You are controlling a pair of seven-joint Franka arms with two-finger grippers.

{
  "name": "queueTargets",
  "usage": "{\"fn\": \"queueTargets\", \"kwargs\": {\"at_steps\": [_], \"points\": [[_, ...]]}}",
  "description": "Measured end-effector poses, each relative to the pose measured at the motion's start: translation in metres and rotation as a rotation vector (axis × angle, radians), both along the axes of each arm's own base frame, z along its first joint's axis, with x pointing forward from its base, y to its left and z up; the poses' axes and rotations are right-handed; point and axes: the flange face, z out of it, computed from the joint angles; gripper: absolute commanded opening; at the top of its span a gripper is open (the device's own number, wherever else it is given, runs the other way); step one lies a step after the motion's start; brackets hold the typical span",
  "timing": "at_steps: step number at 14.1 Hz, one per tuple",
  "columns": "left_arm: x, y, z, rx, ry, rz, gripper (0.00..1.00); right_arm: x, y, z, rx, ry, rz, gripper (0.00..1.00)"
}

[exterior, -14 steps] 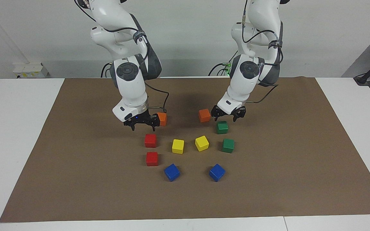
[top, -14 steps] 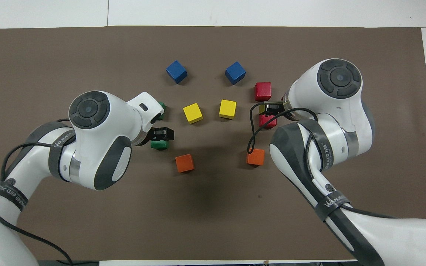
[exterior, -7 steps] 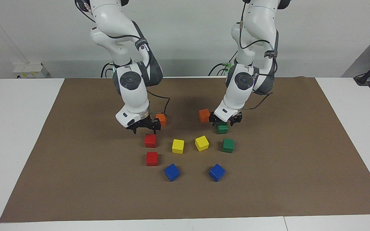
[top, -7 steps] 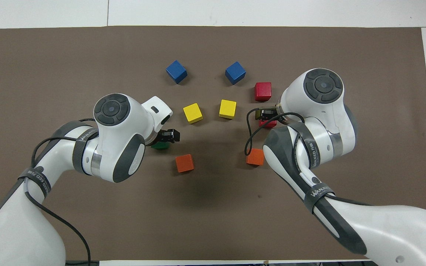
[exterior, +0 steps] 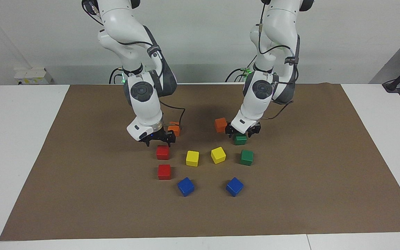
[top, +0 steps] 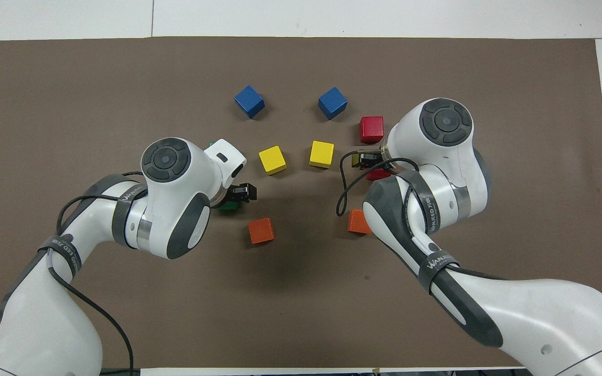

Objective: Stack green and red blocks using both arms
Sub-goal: 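Carry the green block outward with the left gripper while the right carries red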

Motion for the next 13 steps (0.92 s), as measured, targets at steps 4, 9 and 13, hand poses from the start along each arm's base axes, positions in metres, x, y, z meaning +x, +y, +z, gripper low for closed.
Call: {"fn": "queueTargets", "kwargs": {"at_steps": [4,9,13], "points": [[0.0,0.001,-0.001,0.0,-0.001,0.004,0.0,0.004,0.0,-0.023,0.001,-0.002,-0.003,0.87],[0.004,0.008,0.002,0.003,-0.001,0.018,0.0,0.005,-0.003,-0.024,-0.009,0.022,-0.008,0.0],[0.027,0.064,0.077,-0.002,0.012,0.106,0.0,0.029,-0.039,0.039,-0.028,0.077,0.053,0.0]]}}
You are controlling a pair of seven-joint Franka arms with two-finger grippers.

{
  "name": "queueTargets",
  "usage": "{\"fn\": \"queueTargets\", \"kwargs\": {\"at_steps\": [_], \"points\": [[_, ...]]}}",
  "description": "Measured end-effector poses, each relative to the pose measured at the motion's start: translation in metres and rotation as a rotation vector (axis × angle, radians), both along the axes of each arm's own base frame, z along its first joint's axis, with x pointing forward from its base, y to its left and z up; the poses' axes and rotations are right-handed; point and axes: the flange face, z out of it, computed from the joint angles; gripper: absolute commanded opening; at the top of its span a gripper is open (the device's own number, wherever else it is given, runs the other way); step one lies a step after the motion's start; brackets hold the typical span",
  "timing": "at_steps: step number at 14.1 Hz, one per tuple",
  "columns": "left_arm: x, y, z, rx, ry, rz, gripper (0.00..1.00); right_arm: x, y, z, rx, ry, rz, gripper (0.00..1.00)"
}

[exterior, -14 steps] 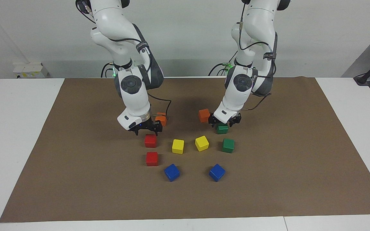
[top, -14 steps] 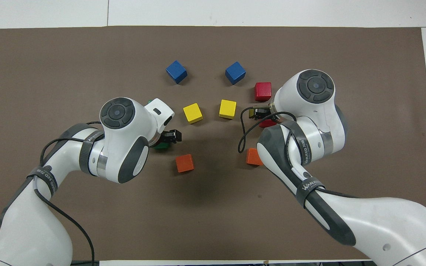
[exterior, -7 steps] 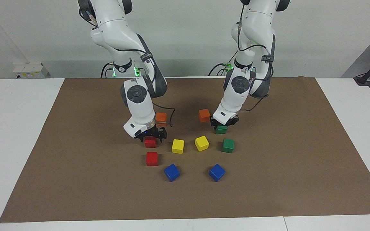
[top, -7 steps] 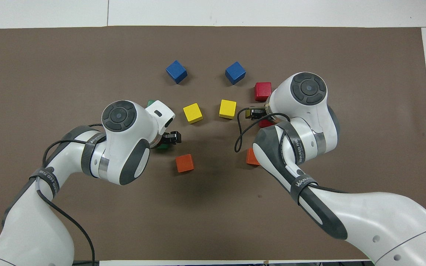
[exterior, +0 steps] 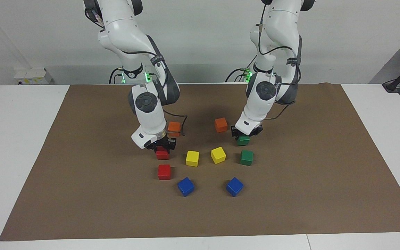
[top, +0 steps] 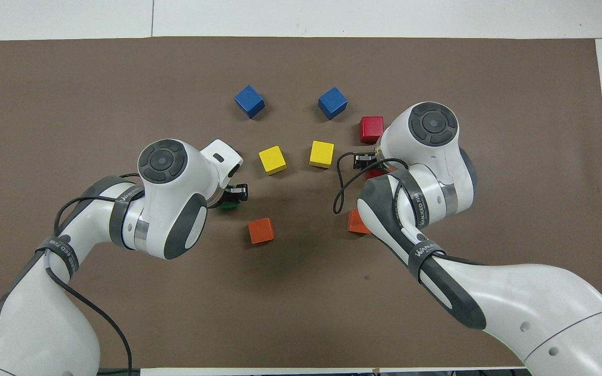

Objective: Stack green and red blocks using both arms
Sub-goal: 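Carry the green block outward with the left gripper while the right carries red, then reach the left gripper to the other green block while the right reaches red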

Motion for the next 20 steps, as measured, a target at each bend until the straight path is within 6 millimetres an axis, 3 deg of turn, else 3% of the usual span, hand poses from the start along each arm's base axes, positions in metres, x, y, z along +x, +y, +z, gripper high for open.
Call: {"fn": "queueTargets", "kwargs": {"at_steps": [2,4,6,7,9,12,15,20], "points": [[-0.001,0.057,0.051,-0.007,0.018,0.001,0.0,0.018,-0.057,0.039,0.006,-0.001,0.048,0.0],[-0.004,0.131,0.081,-0.02,0.023,-0.009,0.0,0.029,-0.124,0.053,0.013,-0.011,0.087,0.0],[-0.006,0.204,0.084,-0.035,0.017,-0.031,0.0,0.031,-0.18,0.045,0.018,0.002,0.104,0.0],[-0.008,0.232,0.079,-0.038,0.022,-0.038,0.0,0.029,-0.198,0.039,0.021,0.012,0.105,0.0],[-0.016,0.274,0.065,-0.013,0.034,-0.066,0.0,0.025,-0.214,0.025,0.022,0.014,0.097,0.0],[-0.024,0.3,0.029,0.007,0.011,-0.066,0.0,0.02,-0.21,0.0,0.022,-0.002,0.102,0.0],[-0.029,0.297,-0.006,0.014,0.003,-0.073,0.0,0.014,-0.207,-0.017,0.021,-0.008,0.106,0.0],[-0.02,0.298,-0.041,0.032,-0.024,-0.08,0.0,0.006,-0.207,-0.04,0.019,-0.027,0.105,0.0]]}}
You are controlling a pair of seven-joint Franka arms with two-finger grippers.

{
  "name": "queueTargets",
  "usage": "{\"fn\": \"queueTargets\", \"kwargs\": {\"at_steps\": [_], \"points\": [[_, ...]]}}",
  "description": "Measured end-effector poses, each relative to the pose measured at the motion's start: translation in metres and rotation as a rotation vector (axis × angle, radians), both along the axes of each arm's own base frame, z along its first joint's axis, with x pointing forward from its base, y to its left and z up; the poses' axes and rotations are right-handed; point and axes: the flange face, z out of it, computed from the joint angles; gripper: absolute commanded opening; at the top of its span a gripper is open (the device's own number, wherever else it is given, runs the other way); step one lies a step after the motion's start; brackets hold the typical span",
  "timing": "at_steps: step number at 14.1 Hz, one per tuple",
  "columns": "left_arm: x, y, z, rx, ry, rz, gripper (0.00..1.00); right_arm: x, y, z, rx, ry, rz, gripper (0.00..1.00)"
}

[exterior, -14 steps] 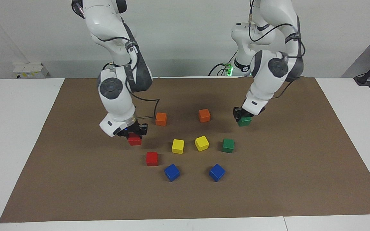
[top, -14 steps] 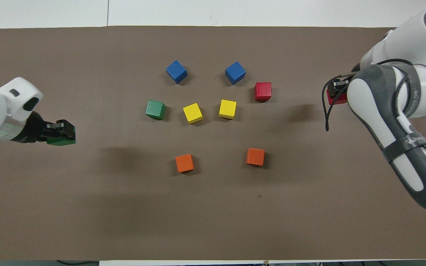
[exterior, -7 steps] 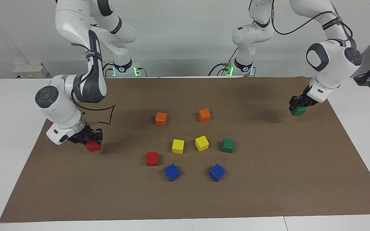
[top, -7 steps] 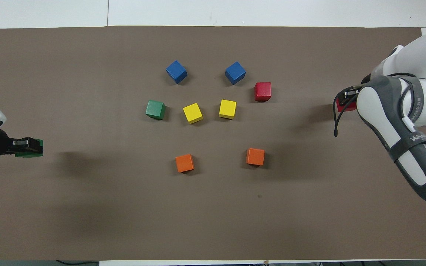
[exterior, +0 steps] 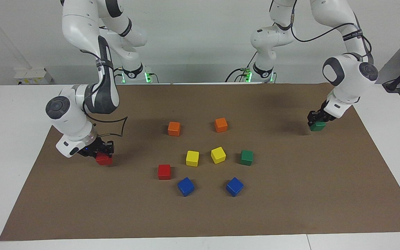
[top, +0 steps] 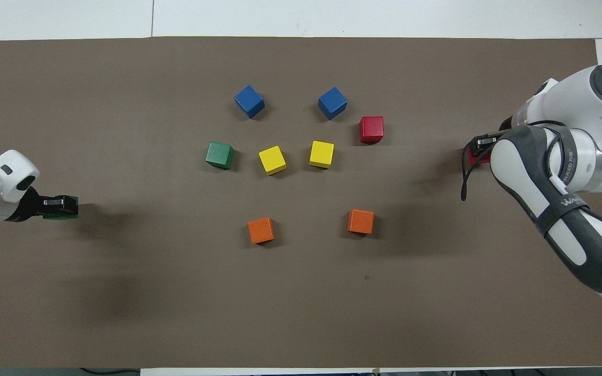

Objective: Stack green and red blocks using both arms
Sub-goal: 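Reach the left gripper to the other green block while the right reaches red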

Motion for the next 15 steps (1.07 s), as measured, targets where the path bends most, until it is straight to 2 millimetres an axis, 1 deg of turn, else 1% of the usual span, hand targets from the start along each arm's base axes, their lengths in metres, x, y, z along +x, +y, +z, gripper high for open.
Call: {"fn": "queueTargets", "kwargs": {"at_steps": [3,7,8,9,10,11,12,13,15], "points": [[0.005,0.001,-0.015,0.005,-0.014,0.0,0.0,-0.003,0.001,-0.006,0.0,0.007,0.001,0.0],[0.008,0.002,-0.034,0.013,-0.012,-0.009,0.0,-0.005,0.001,-0.009,0.0,0.003,0.001,0.0],[0.009,0.002,-0.036,0.014,-0.013,-0.013,0.06,-0.005,0.001,-0.011,0.0,-0.006,0.001,0.0],[0.009,0.002,-0.036,0.014,-0.014,-0.024,0.88,-0.006,0.001,-0.014,-0.001,-0.008,0.001,0.0],[0.009,0.003,-0.036,0.013,-0.014,-0.043,1.0,-0.008,0.002,-0.017,-0.001,-0.006,0.002,0.0],[0.008,0.003,-0.036,0.013,-0.014,-0.061,1.0,-0.008,0.002,-0.017,-0.001,-0.006,0.002,0.26],[0.008,0.004,-0.036,0.013,-0.015,-0.072,1.0,-0.008,0.002,-0.017,-0.001,-0.005,0.002,0.97],[0.009,0.005,-0.035,0.012,-0.014,-0.078,1.0,-0.008,0.002,-0.017,-0.001,-0.005,0.002,1.0],[0.013,0.005,-0.026,0.007,0.003,-0.086,1.0,-0.009,0.002,-0.016,-0.001,-0.004,0.002,1.0]]}}
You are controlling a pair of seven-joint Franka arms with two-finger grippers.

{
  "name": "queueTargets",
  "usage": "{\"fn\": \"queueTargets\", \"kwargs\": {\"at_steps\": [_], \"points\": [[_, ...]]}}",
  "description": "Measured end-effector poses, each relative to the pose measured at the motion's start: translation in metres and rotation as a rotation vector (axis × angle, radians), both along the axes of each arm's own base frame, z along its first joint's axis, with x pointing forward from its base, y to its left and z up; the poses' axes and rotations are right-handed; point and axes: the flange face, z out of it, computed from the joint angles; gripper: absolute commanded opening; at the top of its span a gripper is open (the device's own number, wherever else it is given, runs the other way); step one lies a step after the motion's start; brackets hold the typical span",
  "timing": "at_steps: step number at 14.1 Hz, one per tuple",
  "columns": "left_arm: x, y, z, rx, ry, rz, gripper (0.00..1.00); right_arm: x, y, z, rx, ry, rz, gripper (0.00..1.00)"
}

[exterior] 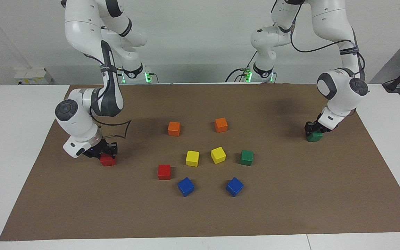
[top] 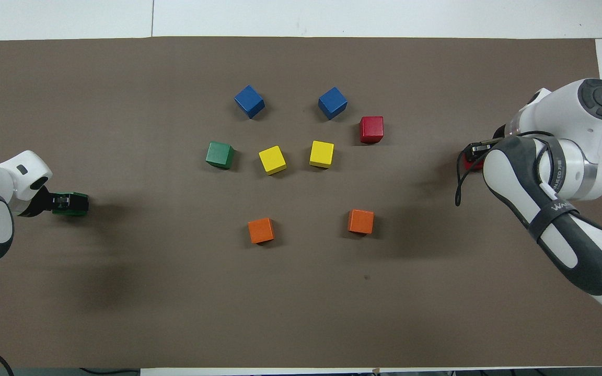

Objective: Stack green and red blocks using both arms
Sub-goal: 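Reach the left gripper to the other green block while the right reaches red, then grasp the second green block with the left gripper while the right grasps red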

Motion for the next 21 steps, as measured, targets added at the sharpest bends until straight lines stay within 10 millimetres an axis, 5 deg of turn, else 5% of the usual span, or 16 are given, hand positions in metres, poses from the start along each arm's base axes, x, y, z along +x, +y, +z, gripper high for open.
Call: {"fn": "queueTargets", "kwargs": {"at_steps": [2,5,8,10,12,14,21], "points": [[0.014,-0.001,0.033,-0.008,0.033,-0.012,1.0,-0.001,-0.001,0.013,-0.003,0.008,0.0,1.0],[0.043,-0.02,0.109,-0.008,0.023,-0.056,1.0,0.001,-0.001,0.071,-0.008,0.015,0.005,1.0],[0.063,-0.095,0.154,-0.002,-0.025,-0.142,1.0,0.015,0.023,0.138,-0.019,-0.003,-0.029,1.0],[0.065,-0.16,0.153,-0.023,-0.032,-0.175,1.0,0.027,0.073,0.157,-0.038,-0.027,-0.055,1.0],[0.065,-0.217,0.139,-0.07,-0.034,-0.221,1.0,0.034,0.129,0.149,-0.049,-0.031,-0.061,1.0],[0.071,-0.255,0.123,-0.089,-0.05,-0.262,1.0,0.045,0.16,0.133,-0.053,-0.031,-0.058,1.0],[0.075,-0.336,0.058,-0.104,-0.056,-0.362,1.0,0.081,0.185,0.081,-0.038,-0.052,-0.115,1.0]]}}
